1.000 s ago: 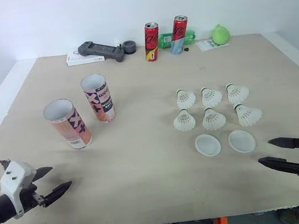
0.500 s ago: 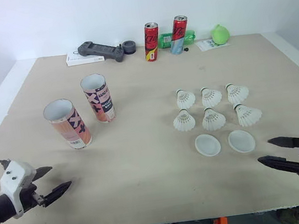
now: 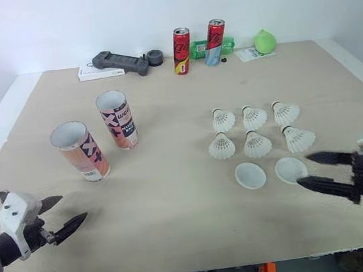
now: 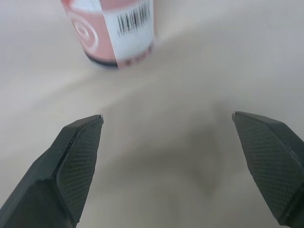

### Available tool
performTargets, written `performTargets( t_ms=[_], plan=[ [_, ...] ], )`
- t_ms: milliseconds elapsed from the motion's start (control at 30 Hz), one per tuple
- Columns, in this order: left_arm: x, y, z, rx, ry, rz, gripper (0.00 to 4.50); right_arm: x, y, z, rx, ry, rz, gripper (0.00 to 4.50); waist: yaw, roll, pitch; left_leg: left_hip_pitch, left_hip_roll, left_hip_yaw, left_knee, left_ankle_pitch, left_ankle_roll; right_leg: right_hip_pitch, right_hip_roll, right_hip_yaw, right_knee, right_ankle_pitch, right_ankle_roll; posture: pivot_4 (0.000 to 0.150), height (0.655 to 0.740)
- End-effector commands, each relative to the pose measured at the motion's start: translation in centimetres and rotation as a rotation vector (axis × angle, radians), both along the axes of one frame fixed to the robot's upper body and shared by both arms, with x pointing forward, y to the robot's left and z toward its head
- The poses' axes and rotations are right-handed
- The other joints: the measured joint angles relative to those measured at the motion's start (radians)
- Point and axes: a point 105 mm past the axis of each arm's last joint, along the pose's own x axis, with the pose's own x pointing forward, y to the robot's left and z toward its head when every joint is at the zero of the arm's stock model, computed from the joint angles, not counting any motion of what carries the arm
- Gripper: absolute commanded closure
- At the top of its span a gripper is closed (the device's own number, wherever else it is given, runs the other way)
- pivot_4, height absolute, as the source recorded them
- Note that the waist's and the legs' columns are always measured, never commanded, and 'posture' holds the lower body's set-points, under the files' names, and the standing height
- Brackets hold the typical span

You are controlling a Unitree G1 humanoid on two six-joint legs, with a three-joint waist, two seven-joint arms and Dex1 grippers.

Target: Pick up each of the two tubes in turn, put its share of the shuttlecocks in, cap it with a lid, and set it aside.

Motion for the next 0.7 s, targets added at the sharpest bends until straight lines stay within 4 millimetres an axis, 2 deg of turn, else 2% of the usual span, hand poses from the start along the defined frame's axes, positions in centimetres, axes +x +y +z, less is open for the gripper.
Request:
performTargets(
  t_ms=[33,100,167,267,333,700],
  plan=[
    [2.9,-1.3,1.7,-0.118,-0.254,0.182,0.0,0.6,10.2,4.4,0.118,-0.238,0.283,0.03,0.0,0.0,0.0,0.0,0.0,0.0,0.0,0.0,0.0,0.0,0.0,0.0,0.0,0.0,0.0,0.15,0.74],
    [3.8,-1.6,1.3,-0.143,-0.268,0.222,0.0,1.1,11.4,4.5,0.137,-0.253,0.298,0.03,0.008,-0.007,-0.001,0.001,0.001,-0.001,0.001,0.0,0.0,0.001,0.002,0.0,0.0,0.001,0.0,0.15,0.74],
    [4.5,-1.8,1.0,-0.16,-0.273,0.253,0.0,1.5,12.2,4.1,0.129,-0.256,0.3,0.03,0.013,-0.007,-0.002,0.002,0.004,-0.003,0.003,0.0,0.0,0.001,0.005,-0.002,-0.001,0.0,0.0,0.15,0.74],
    [6.1,-1.9,0.8,-0.181,-0.296,0.286,0.0,2.2,13.3,3.6,0.122,-0.269,0.302,0.03,0.013,-0.008,-0.002,-0.007,0.002,-0.001,0.009,0.001,0.001,0.001,0.003,-0.001,0.0,0.009,0.003,0.15,0.74],
    [6.9,-2.0,0.9,-0.192,-0.305,0.287,0.0,2.3,13.6,3.5,0.124,-0.277,0.301,0.03,0.013,-0.008,-0.002,-0.007,0.003,-0.001,0.009,0.001,0.001,0.001,0.004,-0.002,0.0,0.009,0.003,0.15,0.74],
    [11.5,-3.2,1.8,-0.171,-0.32,0.154,0.0,1.7,15.8,3.2,0.179,-0.275,0.304,0.03,0.012,-0.008,-0.002,-0.007,0.005,-0.002,0.009,0.001,0.001,0.001,0.007,-0.002,0.0,0.01,0.001,0.15,0.74]
  ],
)
